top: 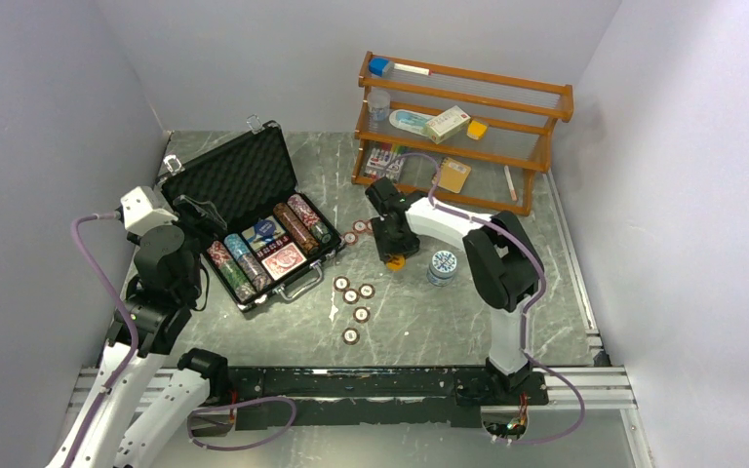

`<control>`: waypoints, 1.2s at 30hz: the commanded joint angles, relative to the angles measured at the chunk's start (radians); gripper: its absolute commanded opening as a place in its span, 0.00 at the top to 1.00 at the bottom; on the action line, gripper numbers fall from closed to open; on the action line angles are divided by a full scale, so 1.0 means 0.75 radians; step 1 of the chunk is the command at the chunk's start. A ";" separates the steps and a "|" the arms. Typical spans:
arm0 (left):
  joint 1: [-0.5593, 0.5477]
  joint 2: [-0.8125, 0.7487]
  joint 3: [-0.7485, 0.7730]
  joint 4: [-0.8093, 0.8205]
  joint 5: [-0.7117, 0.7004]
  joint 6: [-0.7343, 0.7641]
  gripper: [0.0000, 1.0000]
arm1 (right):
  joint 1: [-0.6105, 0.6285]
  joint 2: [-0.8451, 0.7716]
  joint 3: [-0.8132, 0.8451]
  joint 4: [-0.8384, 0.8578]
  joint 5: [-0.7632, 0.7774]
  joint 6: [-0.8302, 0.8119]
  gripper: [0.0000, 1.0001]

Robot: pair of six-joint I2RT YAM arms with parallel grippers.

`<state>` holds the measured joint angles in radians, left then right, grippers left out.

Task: Pack up texas hold em set

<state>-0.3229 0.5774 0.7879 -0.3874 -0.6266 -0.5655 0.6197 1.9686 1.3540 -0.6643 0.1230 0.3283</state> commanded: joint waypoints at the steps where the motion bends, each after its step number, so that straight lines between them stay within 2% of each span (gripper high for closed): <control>1: -0.007 -0.006 0.008 0.003 0.001 -0.009 0.24 | 0.086 -0.012 0.048 -0.091 -0.001 0.036 0.52; 10: -0.007 -0.025 0.005 -0.003 -0.016 -0.017 0.24 | 0.287 0.005 0.300 -0.062 -0.004 0.119 0.51; 19: -0.007 -0.051 -0.001 -0.005 -0.039 -0.025 0.25 | 0.446 0.178 0.591 0.066 -0.034 0.138 0.51; 25: -0.007 -0.046 0.002 -0.007 -0.033 -0.029 0.25 | 0.504 0.319 0.743 0.100 -0.039 0.106 0.51; 36: -0.007 -0.032 0.002 -0.007 -0.028 -0.026 0.25 | 0.532 0.449 0.829 0.155 -0.041 0.065 0.50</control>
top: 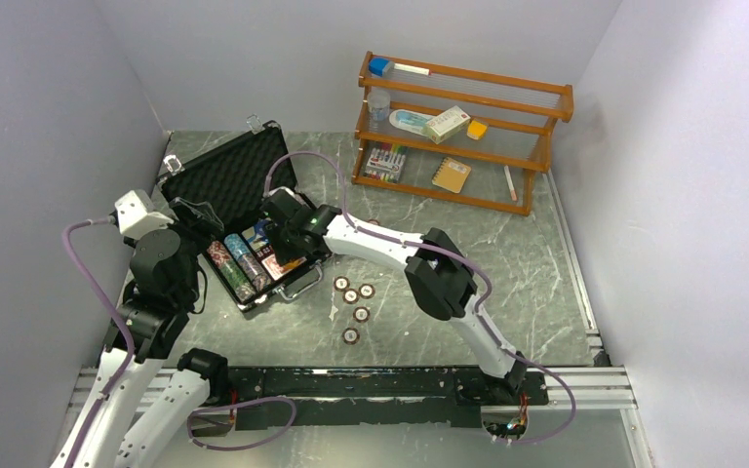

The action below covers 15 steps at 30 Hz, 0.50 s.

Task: Pack up texas hold em set

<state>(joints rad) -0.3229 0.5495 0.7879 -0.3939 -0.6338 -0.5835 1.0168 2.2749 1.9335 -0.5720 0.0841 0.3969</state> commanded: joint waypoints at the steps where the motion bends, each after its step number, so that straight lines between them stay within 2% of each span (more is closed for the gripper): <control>1: -0.007 0.005 0.001 0.001 -0.017 -0.003 0.25 | 0.002 0.049 0.060 0.031 0.012 -0.030 0.50; 5: -0.007 0.009 0.004 0.000 -0.017 -0.003 0.25 | 0.003 0.073 0.083 0.022 0.022 -0.038 0.49; 10: -0.007 0.014 0.004 -0.001 -0.015 -0.003 0.24 | 0.004 0.046 0.080 0.031 -0.009 -0.046 0.33; 15: -0.007 0.018 0.007 -0.003 -0.013 -0.002 0.18 | 0.002 -0.075 0.002 0.116 -0.027 -0.035 0.29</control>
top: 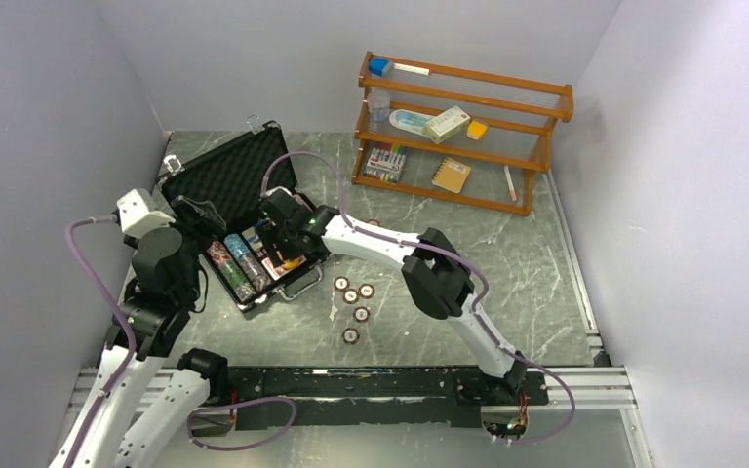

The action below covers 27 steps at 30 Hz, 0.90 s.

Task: Pack up texas hold em set

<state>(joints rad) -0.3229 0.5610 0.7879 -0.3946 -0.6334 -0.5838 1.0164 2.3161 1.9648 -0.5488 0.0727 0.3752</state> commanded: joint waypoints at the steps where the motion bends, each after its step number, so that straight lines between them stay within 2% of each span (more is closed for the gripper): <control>1: -0.007 0.001 0.008 -0.001 -0.013 -0.001 0.17 | 0.002 -0.155 -0.059 0.100 -0.005 -0.004 0.30; 8: -0.007 -0.007 -0.002 0.024 0.027 0.011 0.17 | -0.066 -0.410 -0.357 0.171 0.206 0.067 0.31; 14: -0.007 0.003 -0.001 0.061 0.117 0.038 0.18 | -0.286 -0.599 -0.645 0.168 0.284 0.211 0.30; 18: -0.007 0.002 -0.008 0.084 0.164 0.051 0.17 | -0.414 -0.607 -0.734 0.174 0.259 0.224 0.23; 21: -0.007 0.009 -0.011 0.087 0.193 0.053 0.17 | -0.464 -0.551 -0.720 0.179 0.236 0.205 0.20; 27: -0.007 0.035 -0.008 0.093 0.224 0.056 0.18 | -0.484 -0.417 -0.648 0.176 0.237 0.216 0.21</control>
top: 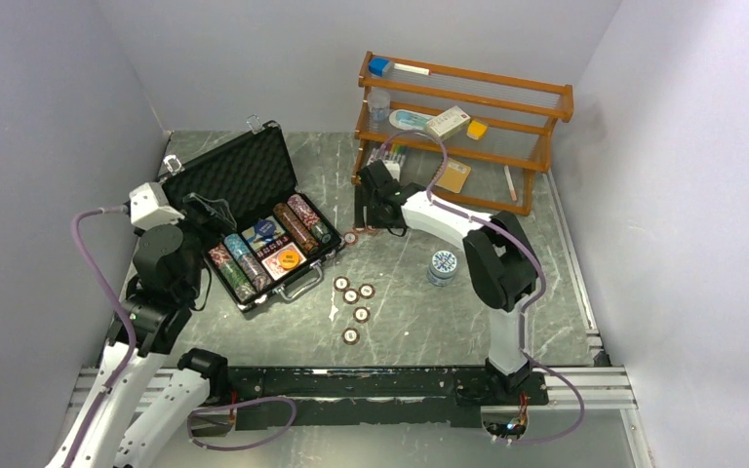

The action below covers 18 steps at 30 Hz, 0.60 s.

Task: Pack up texas hold em set

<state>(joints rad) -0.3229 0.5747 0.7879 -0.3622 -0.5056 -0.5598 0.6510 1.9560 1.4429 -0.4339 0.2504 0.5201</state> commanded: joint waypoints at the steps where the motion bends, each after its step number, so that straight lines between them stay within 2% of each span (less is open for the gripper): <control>1: -0.007 0.022 -0.009 0.049 0.057 0.024 0.18 | 0.002 0.074 0.046 0.038 -0.007 0.020 0.22; 12: -0.006 0.010 -0.037 0.069 0.048 0.002 0.19 | -0.005 0.222 0.123 0.033 0.052 0.040 0.33; 18: -0.007 0.040 -0.030 0.060 0.039 0.003 0.19 | -0.023 0.213 0.088 0.066 0.030 0.018 0.51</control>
<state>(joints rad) -0.3229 0.5934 0.7692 -0.3473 -0.4812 -0.5575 0.6468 2.1086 1.5097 -0.4122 0.2588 0.5373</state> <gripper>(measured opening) 0.812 0.532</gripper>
